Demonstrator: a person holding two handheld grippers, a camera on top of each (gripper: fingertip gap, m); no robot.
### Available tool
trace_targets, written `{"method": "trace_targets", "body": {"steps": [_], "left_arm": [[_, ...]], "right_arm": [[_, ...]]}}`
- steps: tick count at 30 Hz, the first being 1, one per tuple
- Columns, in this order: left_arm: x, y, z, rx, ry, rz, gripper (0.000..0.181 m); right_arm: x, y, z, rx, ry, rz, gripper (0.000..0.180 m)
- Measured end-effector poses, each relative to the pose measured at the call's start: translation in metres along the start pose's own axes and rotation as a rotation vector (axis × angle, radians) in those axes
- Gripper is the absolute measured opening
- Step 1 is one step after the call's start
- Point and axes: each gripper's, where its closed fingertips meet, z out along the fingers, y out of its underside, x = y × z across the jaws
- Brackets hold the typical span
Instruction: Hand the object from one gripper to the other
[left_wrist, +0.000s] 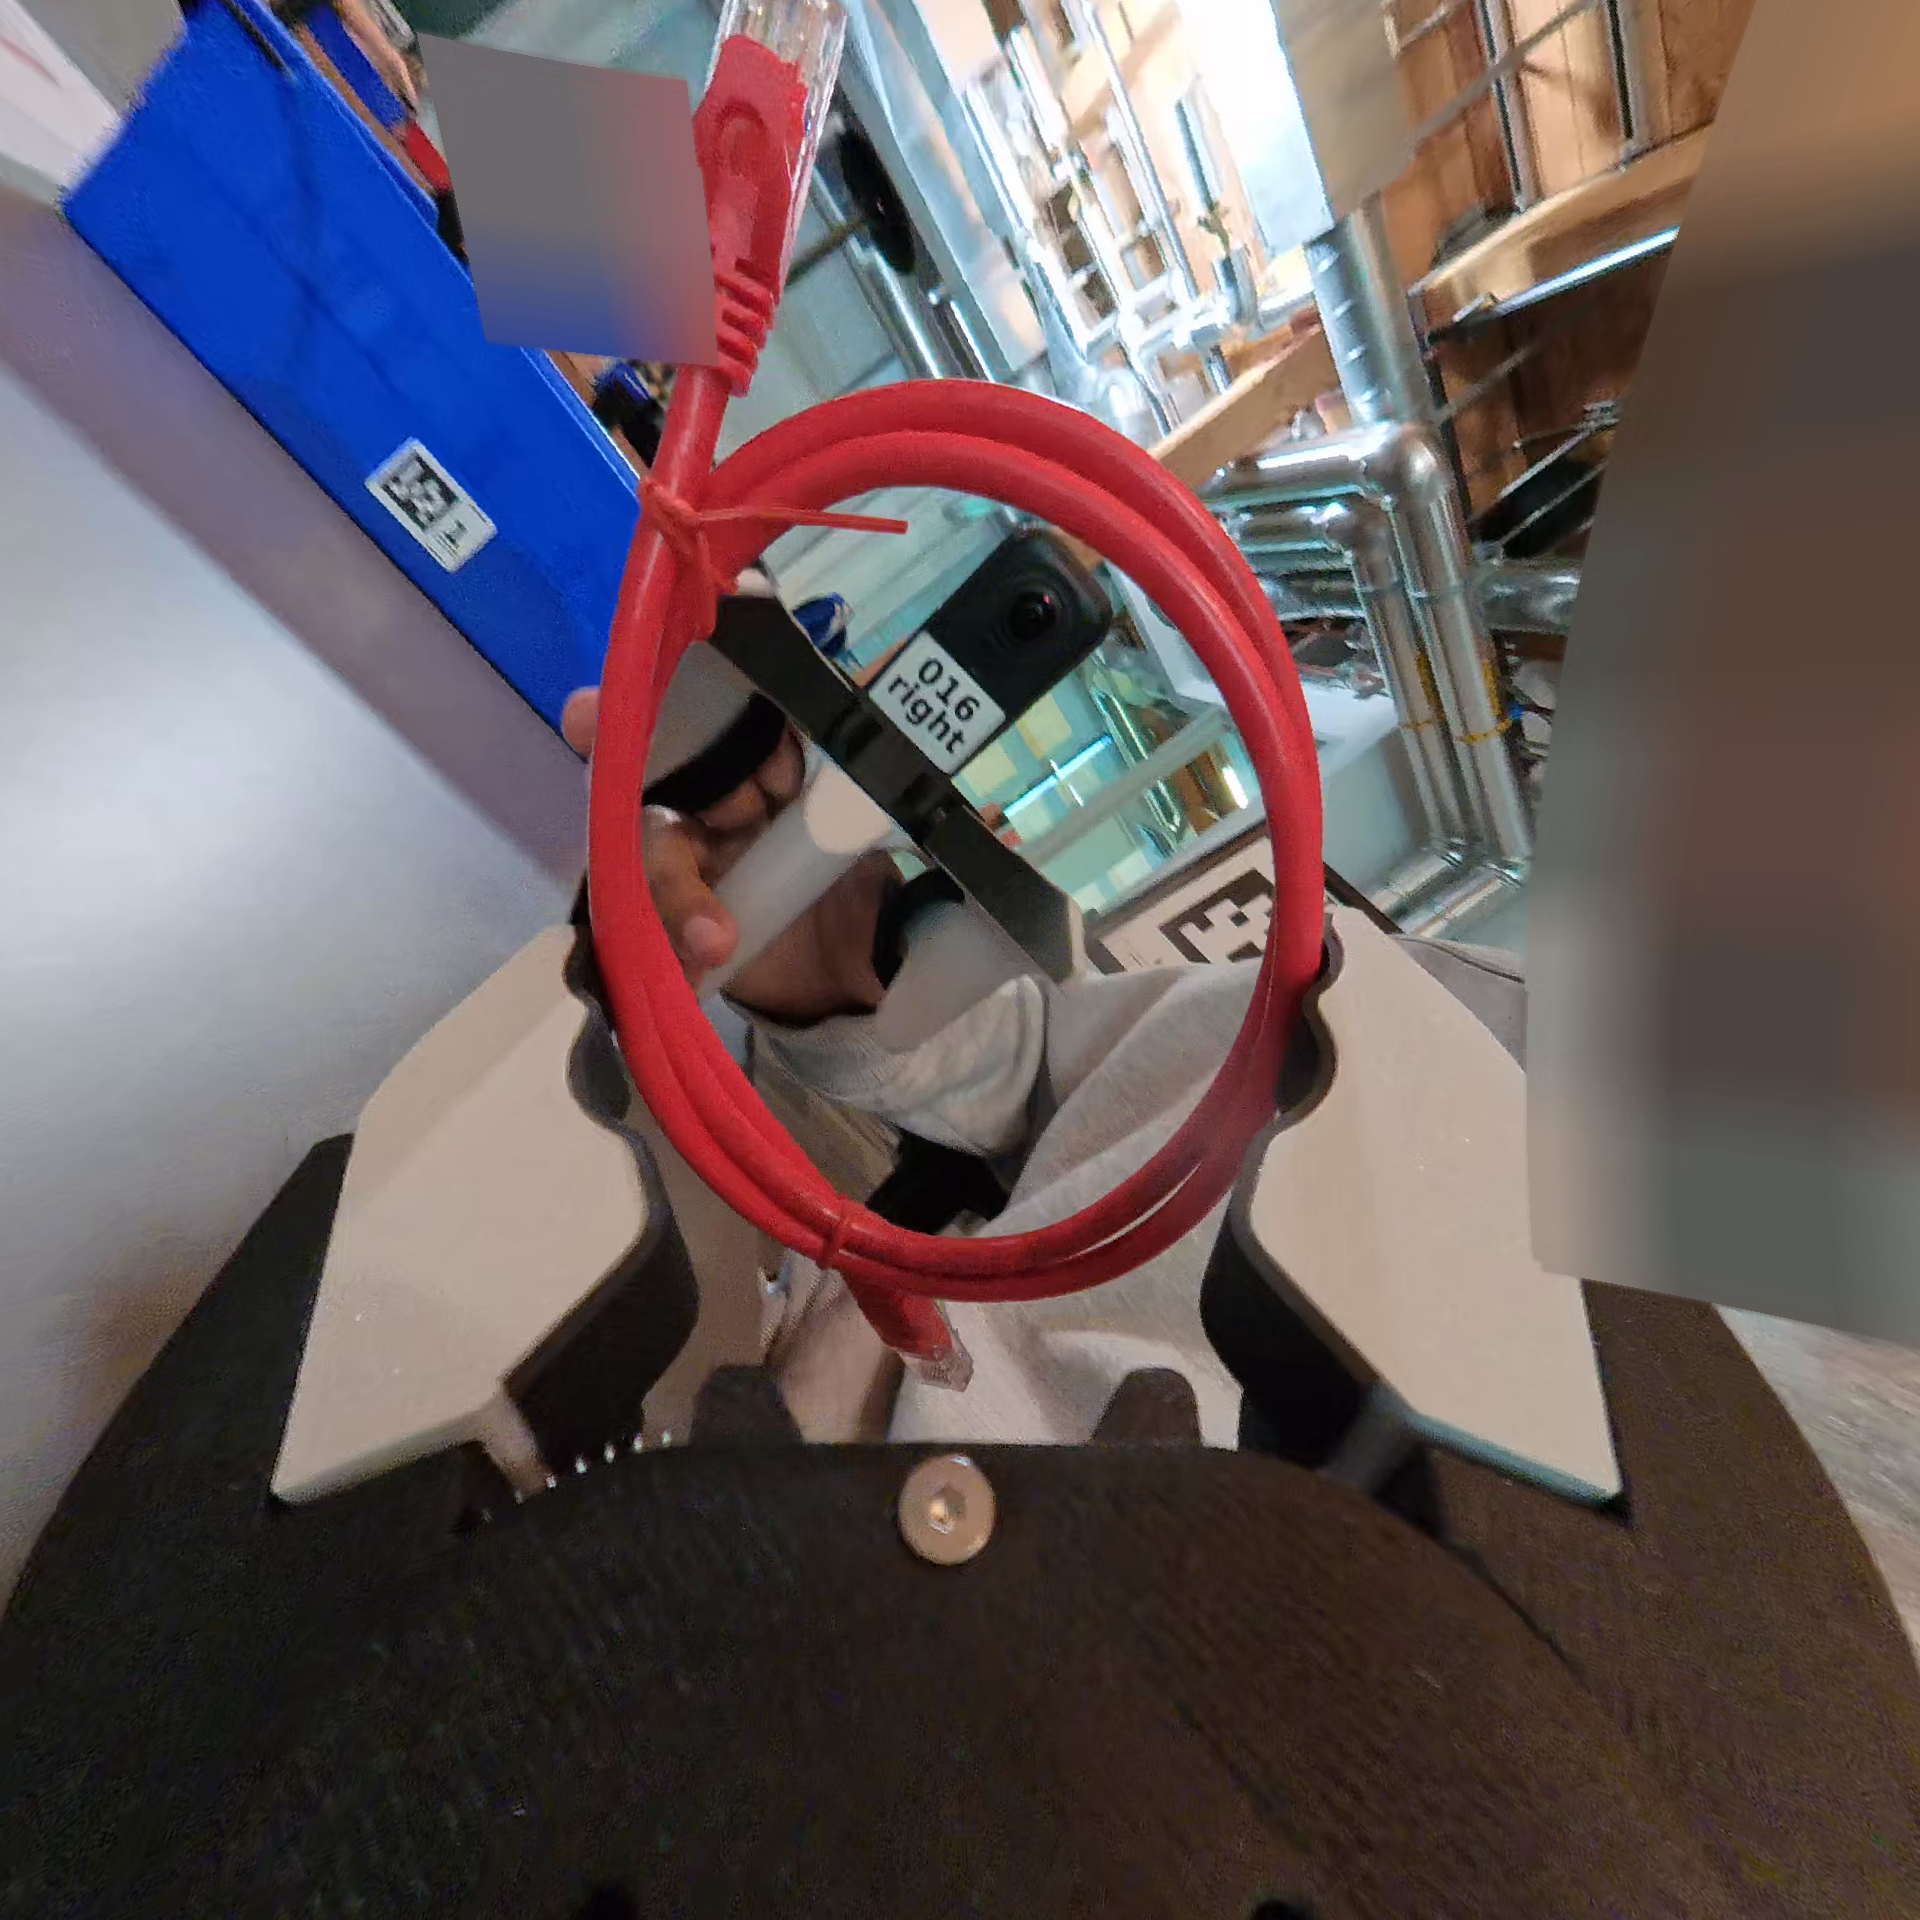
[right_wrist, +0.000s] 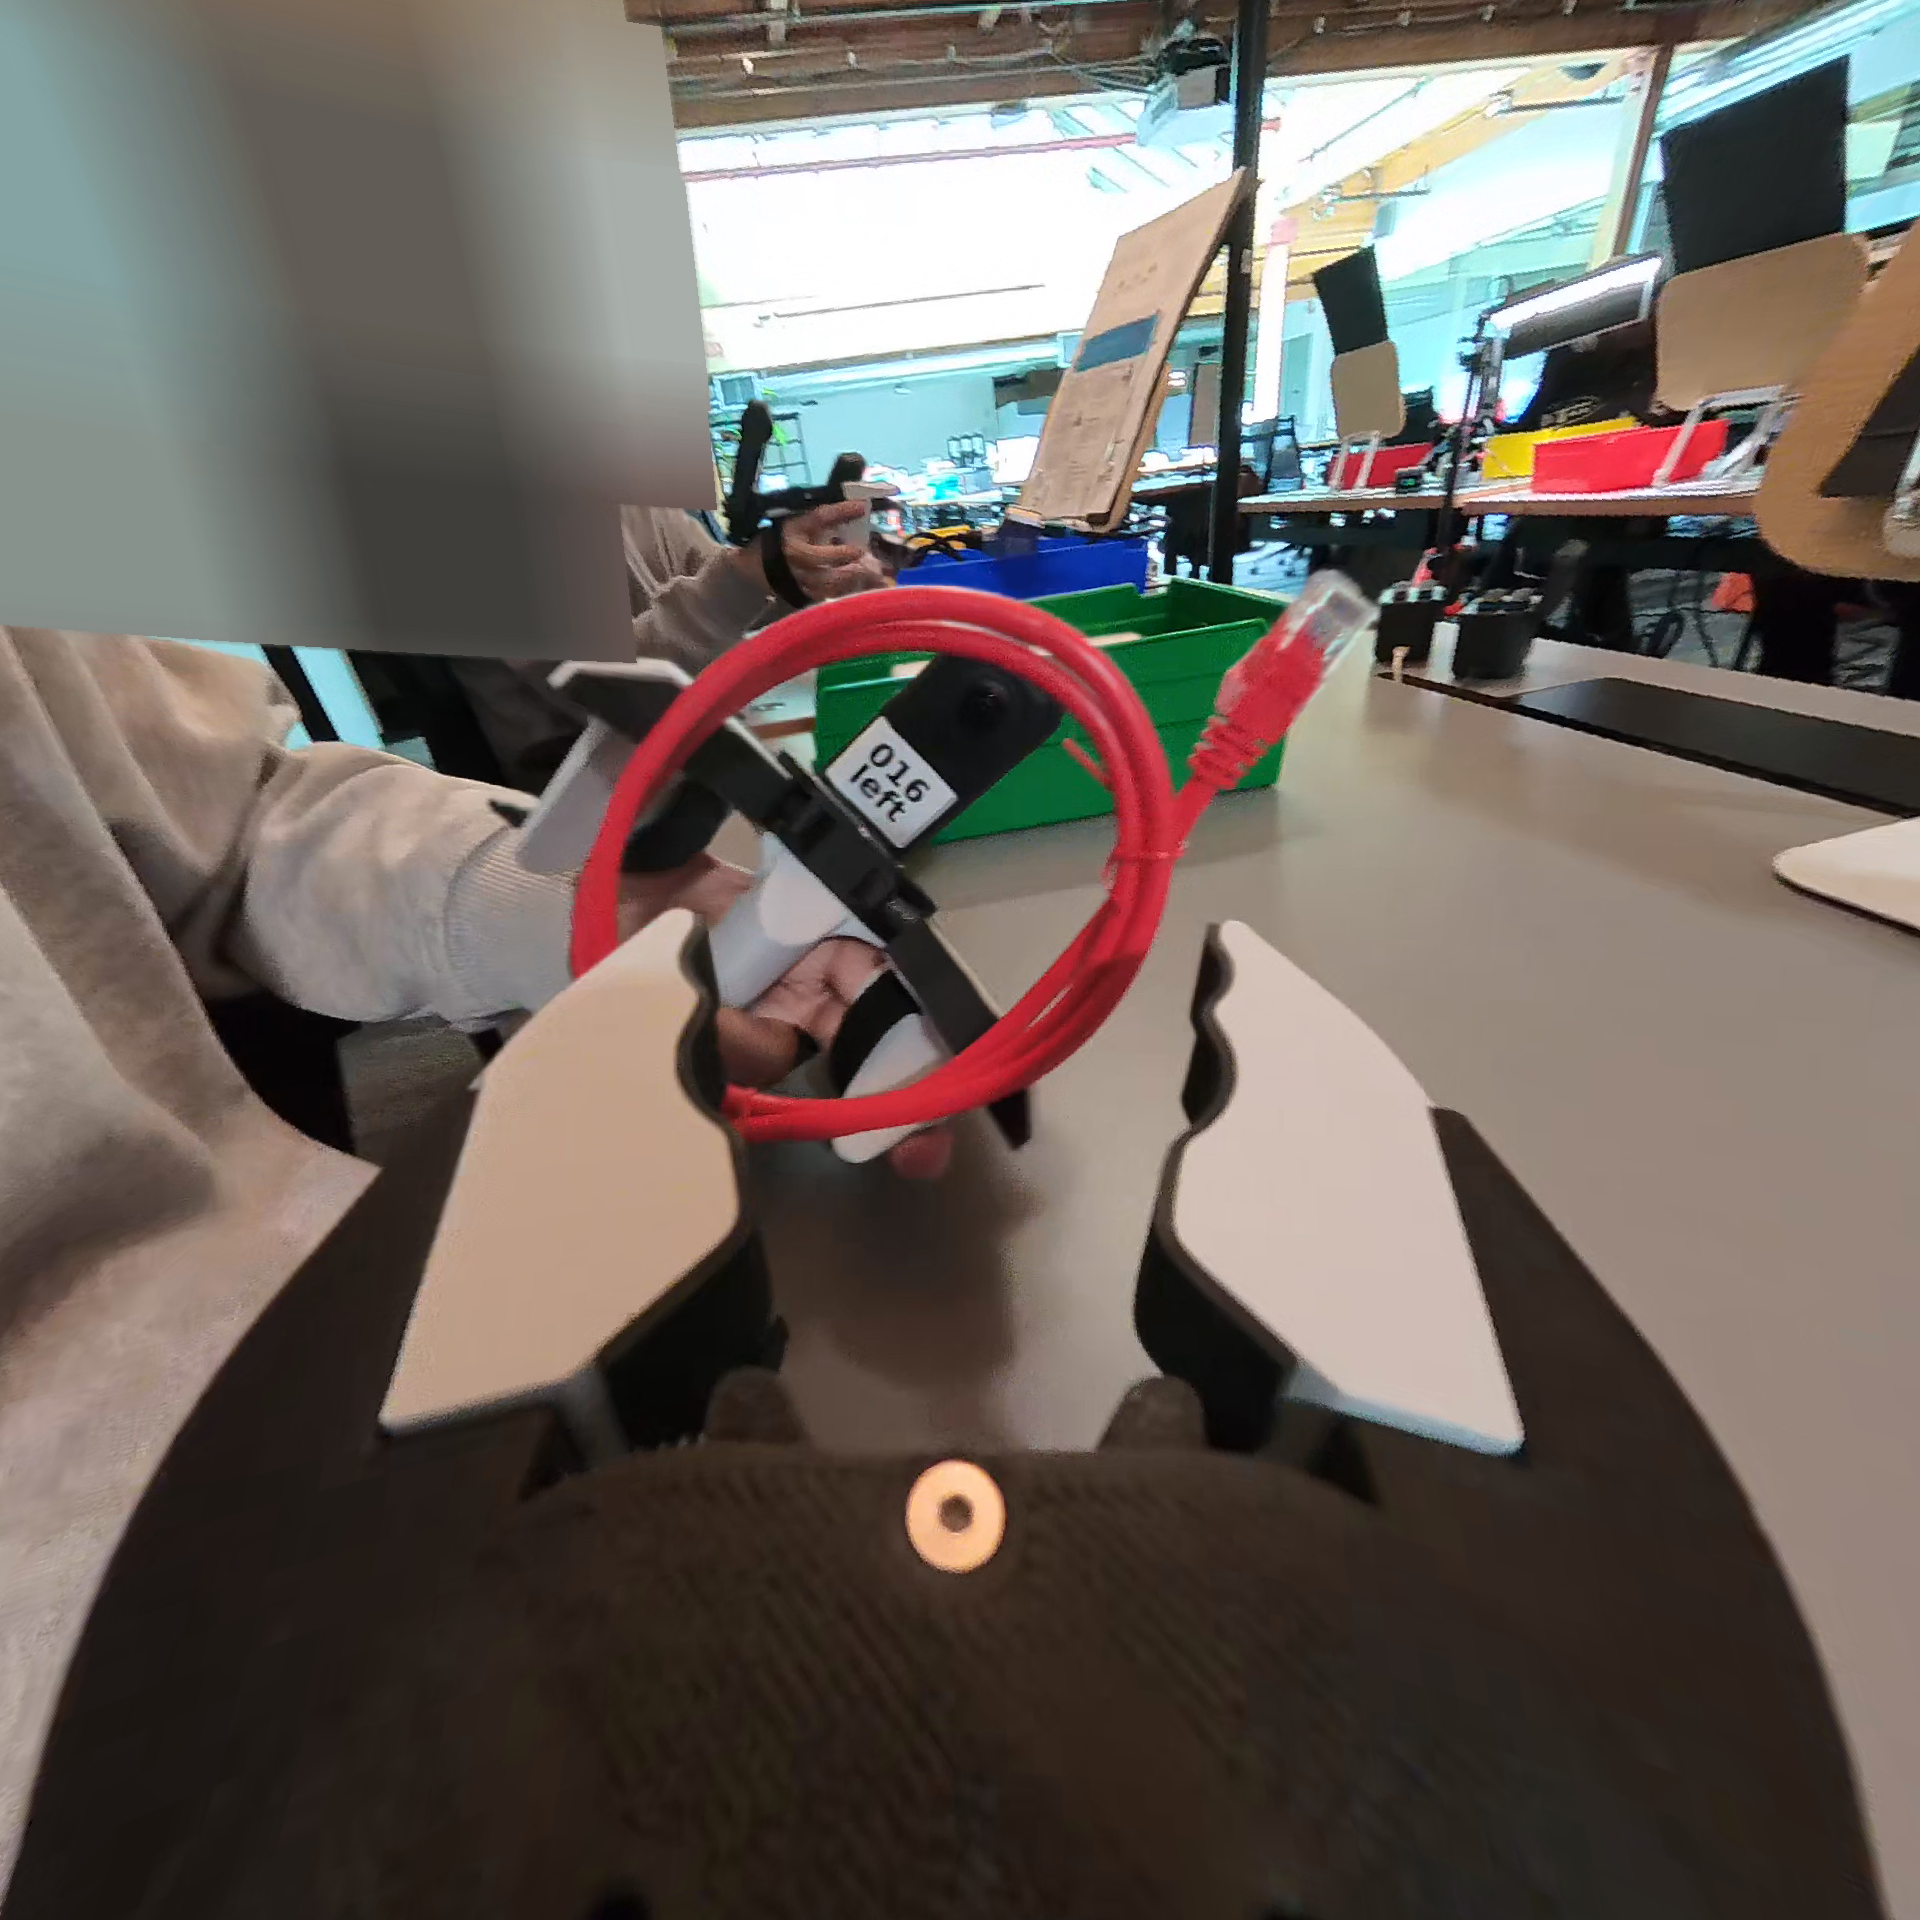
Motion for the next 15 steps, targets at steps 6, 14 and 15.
{"method": "trace_targets", "body": {"steps": [6,14,15], "left_arm": [[0.006,0.02,0.01,-0.097,0.051,-0.049,0.126],[0.01,0.04,0.019,-0.17,0.081,-0.071,0.126],[0.011,0.042,0.02,-0.18,0.086,-0.071,0.127]], "right_arm": [[0.019,-0.002,-0.011,-0.002,0.076,0.046,0.064],[0.011,0.009,-0.007,-0.065,0.041,0.073,0.025],[0.011,0.01,-0.007,-0.069,0.044,0.071,0.019]]}}
